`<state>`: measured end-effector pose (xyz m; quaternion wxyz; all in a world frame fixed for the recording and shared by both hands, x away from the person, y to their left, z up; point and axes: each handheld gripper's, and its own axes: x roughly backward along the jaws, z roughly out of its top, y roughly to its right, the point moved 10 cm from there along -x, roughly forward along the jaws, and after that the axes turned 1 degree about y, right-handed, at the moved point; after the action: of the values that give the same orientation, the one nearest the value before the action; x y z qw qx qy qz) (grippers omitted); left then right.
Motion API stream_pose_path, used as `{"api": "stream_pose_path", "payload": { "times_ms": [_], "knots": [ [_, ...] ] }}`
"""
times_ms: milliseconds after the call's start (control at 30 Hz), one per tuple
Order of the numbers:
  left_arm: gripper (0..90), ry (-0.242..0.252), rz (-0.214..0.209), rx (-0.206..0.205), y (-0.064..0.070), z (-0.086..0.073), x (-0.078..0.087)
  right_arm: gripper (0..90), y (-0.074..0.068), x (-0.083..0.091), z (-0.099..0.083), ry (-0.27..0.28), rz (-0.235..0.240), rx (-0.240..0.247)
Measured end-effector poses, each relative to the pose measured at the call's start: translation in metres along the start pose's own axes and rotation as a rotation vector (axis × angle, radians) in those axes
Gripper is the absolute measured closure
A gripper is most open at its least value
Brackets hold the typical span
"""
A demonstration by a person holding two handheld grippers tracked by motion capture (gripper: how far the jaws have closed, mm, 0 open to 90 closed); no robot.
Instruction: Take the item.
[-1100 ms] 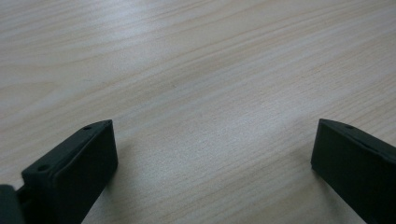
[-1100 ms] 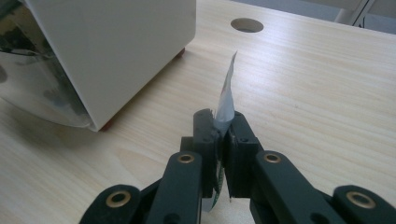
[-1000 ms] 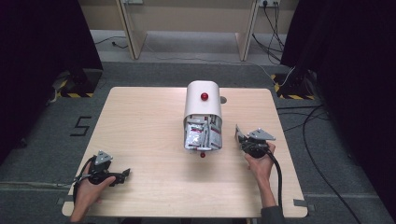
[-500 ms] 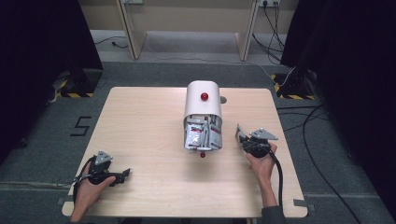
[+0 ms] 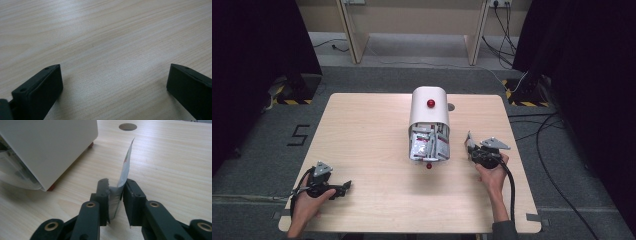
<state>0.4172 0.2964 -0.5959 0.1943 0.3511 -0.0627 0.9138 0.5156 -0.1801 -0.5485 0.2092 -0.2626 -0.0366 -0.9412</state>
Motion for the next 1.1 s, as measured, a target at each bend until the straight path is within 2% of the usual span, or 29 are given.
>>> {"api": "stream_pose_path", "payload": {
  "times_ms": [367, 667, 867, 1100],
  "knots": [
    [0.0, 0.000, 0.000, 0.000, 0.000, 0.000, 0.000, 65.6, 0.014, 0.003, -0.003, -0.027, -0.060, -0.005],
    [0.0, 0.000, 0.000, 0.001, 0.000, 0.000, 0.000, 60.5, 0.026, -0.001, -0.012, -0.067, -0.119, 0.019],
    [0.0, 0.000, 0.000, 0.000, 0.000, 0.000, 0.000, 55.6, 0.028, -0.002, -0.016, -0.088, -0.130, 0.011],
    [0.0, 0.000, 0.000, 0.000, 0.000, 0.000, 0.000, 54.0, 0.028, -0.003, -0.017, -0.098, -0.122, 0.031]
  ]
}}
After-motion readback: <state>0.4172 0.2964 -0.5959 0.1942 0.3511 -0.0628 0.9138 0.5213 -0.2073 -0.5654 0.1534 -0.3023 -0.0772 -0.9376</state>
